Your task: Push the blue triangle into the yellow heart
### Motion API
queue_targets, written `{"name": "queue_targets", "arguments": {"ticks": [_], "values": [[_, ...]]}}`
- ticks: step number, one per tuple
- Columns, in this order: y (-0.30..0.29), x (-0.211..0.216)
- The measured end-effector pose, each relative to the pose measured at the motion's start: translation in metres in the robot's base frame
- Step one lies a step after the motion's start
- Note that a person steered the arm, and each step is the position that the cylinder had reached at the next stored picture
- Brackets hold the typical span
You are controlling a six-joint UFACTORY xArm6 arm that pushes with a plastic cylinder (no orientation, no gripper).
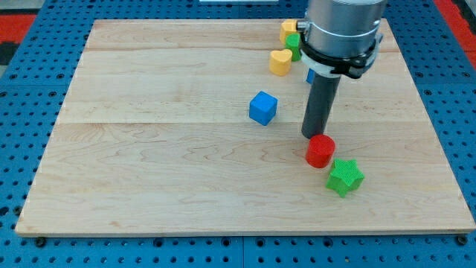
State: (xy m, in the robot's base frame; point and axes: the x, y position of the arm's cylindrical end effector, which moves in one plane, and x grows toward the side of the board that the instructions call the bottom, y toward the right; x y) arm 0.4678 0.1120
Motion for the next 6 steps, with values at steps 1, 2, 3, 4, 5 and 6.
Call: {"name": "queue_targets", "arguments": {"ticks": [1,2,3,4,5,6], "values": [[0.008,-0.02],[0.058,-0.078],[0.036,-0.126],[0.0,-0.127],[0.013,-0.165],[-0.045,-0.172]]}}
